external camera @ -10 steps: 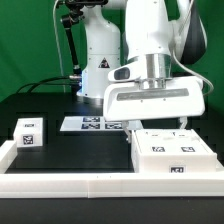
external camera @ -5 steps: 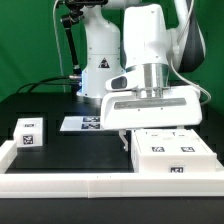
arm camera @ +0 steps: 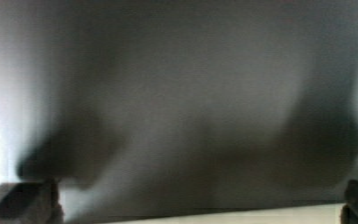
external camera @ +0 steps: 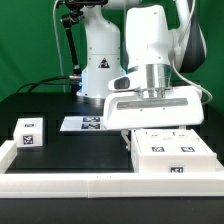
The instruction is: Assemble cabinet
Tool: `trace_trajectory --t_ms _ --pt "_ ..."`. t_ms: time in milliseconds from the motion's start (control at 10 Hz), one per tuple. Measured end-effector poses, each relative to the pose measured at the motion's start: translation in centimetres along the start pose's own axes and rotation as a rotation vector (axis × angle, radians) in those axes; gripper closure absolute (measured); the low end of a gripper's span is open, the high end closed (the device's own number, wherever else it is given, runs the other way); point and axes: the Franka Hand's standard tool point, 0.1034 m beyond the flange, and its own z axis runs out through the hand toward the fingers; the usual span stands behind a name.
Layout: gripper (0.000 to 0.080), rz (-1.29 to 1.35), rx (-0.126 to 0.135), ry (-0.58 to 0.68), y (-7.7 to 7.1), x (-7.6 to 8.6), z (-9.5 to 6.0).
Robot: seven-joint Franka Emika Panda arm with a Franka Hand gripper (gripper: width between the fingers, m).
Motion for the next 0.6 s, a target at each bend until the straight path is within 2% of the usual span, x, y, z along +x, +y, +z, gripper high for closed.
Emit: trace_trajectory --t_ms 200,400,500,600 --pt "0.0002 -0.002 0.005 0.002 -0.22 0.62 0.06" --pt "0.0263 -0.003 0.009 -0.008 -0.46 0.65 0.17" --pt "0.0263 -0.004 0.010 -0.008 -0.67 0.54 0.16" --pt "0.0448 -0.008 0.012 -0.009 -0.91 0.45 0.15"
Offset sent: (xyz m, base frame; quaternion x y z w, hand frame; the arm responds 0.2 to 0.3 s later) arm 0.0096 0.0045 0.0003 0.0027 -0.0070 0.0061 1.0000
